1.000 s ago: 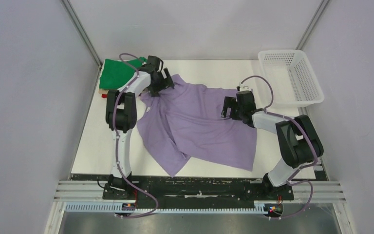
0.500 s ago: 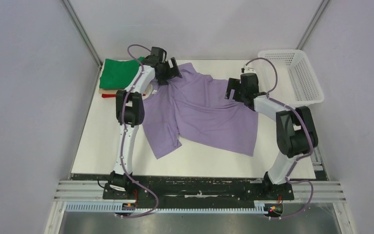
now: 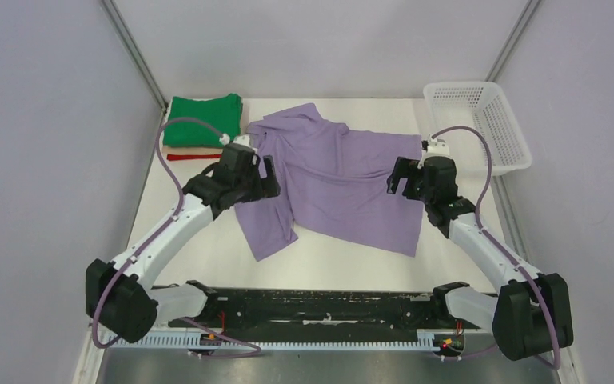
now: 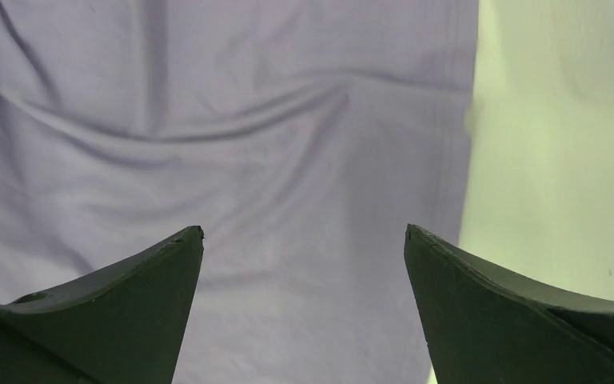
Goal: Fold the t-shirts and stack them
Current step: Flatten out the tshirt
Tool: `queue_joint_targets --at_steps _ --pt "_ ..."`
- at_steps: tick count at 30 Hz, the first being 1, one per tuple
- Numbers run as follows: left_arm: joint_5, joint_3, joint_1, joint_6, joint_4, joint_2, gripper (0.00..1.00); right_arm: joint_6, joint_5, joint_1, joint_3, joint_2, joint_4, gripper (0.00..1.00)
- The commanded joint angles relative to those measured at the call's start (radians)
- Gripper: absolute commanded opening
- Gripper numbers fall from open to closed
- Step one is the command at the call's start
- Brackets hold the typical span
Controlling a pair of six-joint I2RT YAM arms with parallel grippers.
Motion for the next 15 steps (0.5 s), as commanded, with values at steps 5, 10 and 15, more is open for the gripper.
queue_joint_targets --at_steps 5,10,15 --pt "-0.102 -0.364 -0.074 -0.227 -0.185 -0.231 1.0 0.006 0.02 -0.006 -0.094 -0.119 -0.084 0.98" --pt "-0.046 -0.429 -0.151 -0.277 -0.187 -0.225 1.0 -0.002 0.031 -0.005 -0.108 -0.133 -0.11 0.98" --pt "-0.098 -0.449 -0.173 -0.29 -0.168 -0.143 0.99 -0.021 0.03 -0.006 -0.118 -0.137 -0.126 0.98"
